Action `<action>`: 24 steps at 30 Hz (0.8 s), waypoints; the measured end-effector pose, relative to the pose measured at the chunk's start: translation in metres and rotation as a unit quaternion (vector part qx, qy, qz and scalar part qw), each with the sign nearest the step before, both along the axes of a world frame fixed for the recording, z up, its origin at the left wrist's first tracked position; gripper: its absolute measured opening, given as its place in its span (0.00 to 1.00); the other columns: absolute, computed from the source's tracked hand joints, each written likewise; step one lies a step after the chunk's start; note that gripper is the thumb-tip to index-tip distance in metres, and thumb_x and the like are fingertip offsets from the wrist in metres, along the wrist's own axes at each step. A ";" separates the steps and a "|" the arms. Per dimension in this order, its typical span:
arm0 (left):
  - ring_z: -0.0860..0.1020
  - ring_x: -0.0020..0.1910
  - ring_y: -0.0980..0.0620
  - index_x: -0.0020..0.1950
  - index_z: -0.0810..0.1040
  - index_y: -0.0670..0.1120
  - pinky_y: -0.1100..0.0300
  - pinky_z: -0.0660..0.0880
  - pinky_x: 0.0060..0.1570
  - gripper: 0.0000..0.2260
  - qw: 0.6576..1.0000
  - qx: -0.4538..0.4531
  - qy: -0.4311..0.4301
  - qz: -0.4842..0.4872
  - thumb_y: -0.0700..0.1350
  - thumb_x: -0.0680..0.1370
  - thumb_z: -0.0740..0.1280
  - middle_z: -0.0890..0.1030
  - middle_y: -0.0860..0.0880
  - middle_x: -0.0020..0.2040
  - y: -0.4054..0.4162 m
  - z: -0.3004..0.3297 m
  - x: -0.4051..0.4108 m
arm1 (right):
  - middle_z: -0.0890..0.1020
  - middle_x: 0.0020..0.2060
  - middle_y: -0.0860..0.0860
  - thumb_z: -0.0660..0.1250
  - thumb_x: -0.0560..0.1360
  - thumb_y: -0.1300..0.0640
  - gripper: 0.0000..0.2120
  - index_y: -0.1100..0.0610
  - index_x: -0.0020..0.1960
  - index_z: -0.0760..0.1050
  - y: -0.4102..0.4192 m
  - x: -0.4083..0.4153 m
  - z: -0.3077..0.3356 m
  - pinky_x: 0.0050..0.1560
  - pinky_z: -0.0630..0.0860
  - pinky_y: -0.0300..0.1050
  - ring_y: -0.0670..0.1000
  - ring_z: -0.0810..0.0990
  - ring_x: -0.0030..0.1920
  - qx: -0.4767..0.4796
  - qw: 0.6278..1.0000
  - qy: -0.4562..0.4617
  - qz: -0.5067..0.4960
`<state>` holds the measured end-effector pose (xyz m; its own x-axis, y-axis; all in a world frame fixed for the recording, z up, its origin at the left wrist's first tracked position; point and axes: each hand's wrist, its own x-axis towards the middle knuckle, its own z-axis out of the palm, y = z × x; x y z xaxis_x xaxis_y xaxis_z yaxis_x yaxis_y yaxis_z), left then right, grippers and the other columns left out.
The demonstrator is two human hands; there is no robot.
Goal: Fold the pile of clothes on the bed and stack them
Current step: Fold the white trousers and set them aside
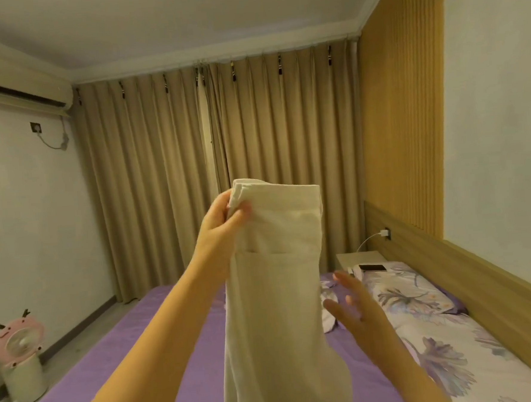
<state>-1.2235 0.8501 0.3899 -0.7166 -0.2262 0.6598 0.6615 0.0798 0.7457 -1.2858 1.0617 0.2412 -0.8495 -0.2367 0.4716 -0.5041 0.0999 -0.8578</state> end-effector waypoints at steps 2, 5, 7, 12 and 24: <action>0.79 0.45 0.51 0.55 0.80 0.50 0.54 0.80 0.45 0.09 0.998 -0.022 0.015 -0.065 0.45 0.76 0.66 0.81 0.49 0.47 -0.010 0.029 0.003 | 0.69 0.68 0.44 0.69 0.68 0.47 0.29 0.42 0.66 0.63 -0.003 -0.003 -0.018 0.72 0.64 0.52 0.45 0.66 0.71 -0.002 0.998 -0.038 0.058; 0.80 0.49 0.48 0.61 0.77 0.48 0.51 0.81 0.45 0.11 0.991 -0.057 0.026 -0.118 0.44 0.79 0.63 0.80 0.47 0.53 -0.015 0.062 0.003 | 0.74 0.67 0.44 0.70 0.71 0.42 0.31 0.46 0.70 0.65 -0.007 -0.006 -0.015 0.67 0.70 0.48 0.45 0.71 0.68 -0.015 0.985 -0.052 0.163; 0.81 0.49 0.49 0.62 0.76 0.48 0.52 0.81 0.44 0.12 0.993 -0.060 0.022 -0.101 0.44 0.78 0.63 0.81 0.47 0.53 -0.014 0.073 -0.001 | 0.81 0.56 0.43 0.71 0.71 0.43 0.21 0.46 0.62 0.74 -0.005 -0.008 -0.001 0.53 0.77 0.38 0.44 0.80 0.57 -0.005 0.984 -0.049 0.172; 0.78 0.49 0.51 0.59 0.75 0.48 0.52 0.78 0.50 0.08 0.981 -0.071 0.012 0.182 0.47 0.81 0.61 0.79 0.48 0.52 -0.017 0.076 -0.024 | 0.79 0.28 0.39 0.67 0.76 0.54 0.05 0.50 0.41 0.77 0.003 -0.010 0.022 0.34 0.70 0.26 0.37 0.76 0.31 -0.083 0.996 -0.001 0.010; 0.77 0.51 0.53 0.55 0.72 0.55 0.51 0.78 0.56 0.06 0.980 0.025 0.070 0.184 0.52 0.82 0.57 0.77 0.49 0.54 0.019 0.069 -0.039 | 0.78 0.43 0.49 0.70 0.73 0.55 0.08 0.47 0.49 0.74 0.017 0.027 -0.040 0.43 0.72 0.39 0.49 0.77 0.43 -0.158 0.976 -0.034 -0.147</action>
